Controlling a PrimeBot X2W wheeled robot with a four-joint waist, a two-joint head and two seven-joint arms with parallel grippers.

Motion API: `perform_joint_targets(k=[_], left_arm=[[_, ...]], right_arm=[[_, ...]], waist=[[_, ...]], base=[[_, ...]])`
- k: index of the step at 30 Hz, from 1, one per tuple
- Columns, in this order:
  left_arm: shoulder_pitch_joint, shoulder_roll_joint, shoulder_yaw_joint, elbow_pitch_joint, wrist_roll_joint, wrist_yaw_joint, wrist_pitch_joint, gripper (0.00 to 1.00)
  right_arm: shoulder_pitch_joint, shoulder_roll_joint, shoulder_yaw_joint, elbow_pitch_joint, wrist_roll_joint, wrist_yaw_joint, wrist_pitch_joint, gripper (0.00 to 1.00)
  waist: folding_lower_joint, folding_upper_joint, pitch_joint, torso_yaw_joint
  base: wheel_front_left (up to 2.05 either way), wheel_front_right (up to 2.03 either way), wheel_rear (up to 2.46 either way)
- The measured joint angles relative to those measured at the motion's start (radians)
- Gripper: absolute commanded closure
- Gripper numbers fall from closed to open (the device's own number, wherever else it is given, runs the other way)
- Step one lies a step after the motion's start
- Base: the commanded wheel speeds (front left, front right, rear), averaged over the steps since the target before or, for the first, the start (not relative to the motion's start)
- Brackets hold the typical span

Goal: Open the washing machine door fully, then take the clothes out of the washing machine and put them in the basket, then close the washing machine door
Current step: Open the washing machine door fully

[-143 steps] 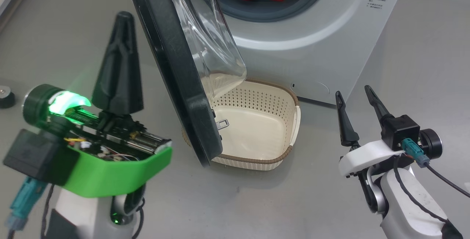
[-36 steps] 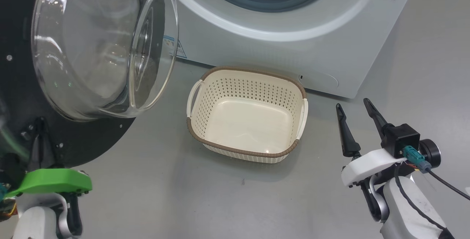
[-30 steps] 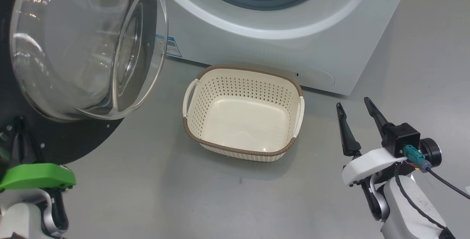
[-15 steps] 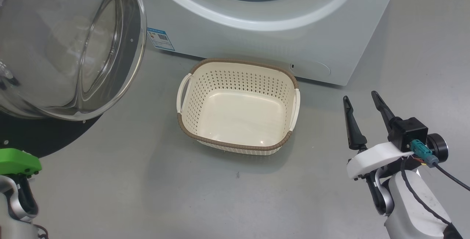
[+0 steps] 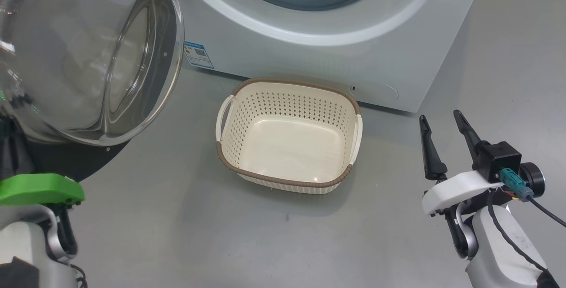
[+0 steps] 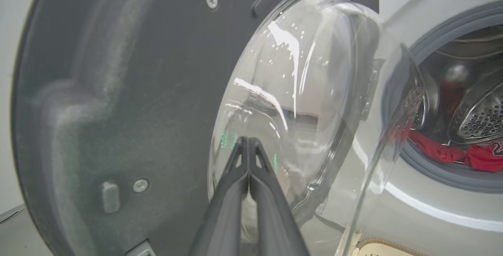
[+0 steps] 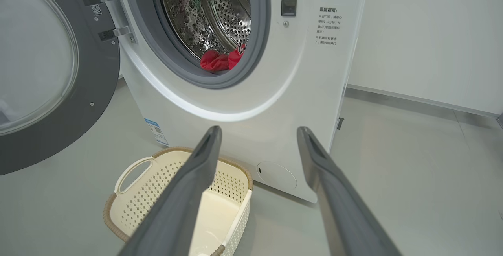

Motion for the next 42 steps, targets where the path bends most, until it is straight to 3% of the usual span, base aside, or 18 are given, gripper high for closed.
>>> perform_joint_targets(k=[8,9,11,12,13,27,42], left_arm=[[0.074,-0.058,-0.031,-0.079,0.039,-0.043,0.0,1.0],[0.084,-0.063,-0.036,-0.092,0.044,-0.045,0.0,0.91],[0.102,-0.072,-0.04,-0.119,0.049,-0.052,0.0,0.53],[0.11,-0.075,-0.04,-0.134,0.049,-0.055,0.0,0.15],[0.117,-0.076,-0.04,-0.144,0.049,-0.061,0.0,0.0],[0.199,-0.082,-0.156,-0.245,0.104,-0.152,0.0,0.0],[0.267,-0.083,-0.199,-0.233,0.119,-0.158,0.0,0.0]], right_arm=[[0.007,0.008,-0.005,0.003,0.0,0.002,0.0,0.0],[0.008,0.01,-0.006,0.003,0.0,0.003,0.0,0.0],[0.012,0.013,-0.003,0.004,0.0,0.005,0.0,0.0],[0.012,0.016,-0.003,0.004,0.0,0.009,0.0,0.0],[0.012,0.019,-0.002,0.004,0.0,0.01,0.0,0.0],[0.022,0.034,-0.005,-0.005,0.001,0.014,0.0,0.0],[0.071,0.038,-0.038,-0.038,0.003,0.009,0.0,0.0]], waist=[[0.0,0.0,-0.031,0.014],[0.0,0.0,-0.035,0.014],[0.0,0.0,-0.042,0.013],[0.0,0.0,-0.044,0.01],[0.0,0.0,-0.046,0.007],[0.0,0.0,-0.074,-0.103],[0.0,0.0001,-0.105,-0.25]], base=[[0.0,0.0,0.0],[0.0,0.0,0.0],[0.0,0.0,0.0],[0.0,0.0,0.0],[0.0,0.0,0.0],[0.0,0.0,0.0],[0.0,0.0,0.0]])
